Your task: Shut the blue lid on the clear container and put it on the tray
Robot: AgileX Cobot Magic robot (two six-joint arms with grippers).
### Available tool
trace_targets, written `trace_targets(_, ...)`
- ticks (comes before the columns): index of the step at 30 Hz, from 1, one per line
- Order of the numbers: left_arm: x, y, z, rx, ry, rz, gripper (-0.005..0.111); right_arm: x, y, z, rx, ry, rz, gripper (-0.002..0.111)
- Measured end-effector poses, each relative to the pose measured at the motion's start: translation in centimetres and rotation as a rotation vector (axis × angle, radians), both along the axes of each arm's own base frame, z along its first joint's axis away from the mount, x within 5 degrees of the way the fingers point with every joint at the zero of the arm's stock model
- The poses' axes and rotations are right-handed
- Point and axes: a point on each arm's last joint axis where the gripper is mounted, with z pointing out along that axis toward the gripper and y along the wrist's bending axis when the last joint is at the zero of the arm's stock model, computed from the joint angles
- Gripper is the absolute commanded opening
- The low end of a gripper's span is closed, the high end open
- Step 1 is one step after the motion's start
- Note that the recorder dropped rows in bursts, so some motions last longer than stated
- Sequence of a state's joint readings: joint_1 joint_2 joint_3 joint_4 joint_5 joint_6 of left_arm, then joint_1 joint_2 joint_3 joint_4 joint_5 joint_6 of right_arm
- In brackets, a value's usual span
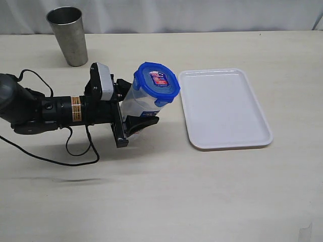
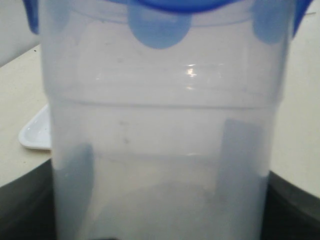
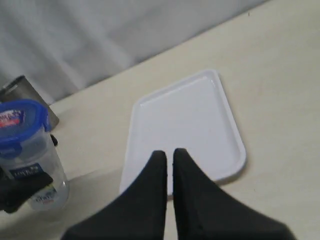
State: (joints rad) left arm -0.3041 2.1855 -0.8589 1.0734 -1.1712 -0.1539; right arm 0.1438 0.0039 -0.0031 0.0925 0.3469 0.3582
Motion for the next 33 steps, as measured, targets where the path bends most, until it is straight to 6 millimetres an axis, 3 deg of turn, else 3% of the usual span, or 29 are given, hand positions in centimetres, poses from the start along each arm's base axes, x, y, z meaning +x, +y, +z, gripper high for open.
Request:
trace_targets(8,0.0,0.0,0.0,0.000,0.000,0.000,0.000,0.4,-0.4,1.9,-0.163,-0.236,-0.016,0.005)
trace_targets(23,0.0,0.0,0.0,0.000,0.000,0.000,0.000,0.2,-0.7,0.2,-0.246,-0.056,-0.021,0.005)
trace_targets(33,0.0,0.0,0.0,0.000,0.000,0.000,0.000,0.1,-0.8,0.0,-0.254,-0.045,-0.022,0.005)
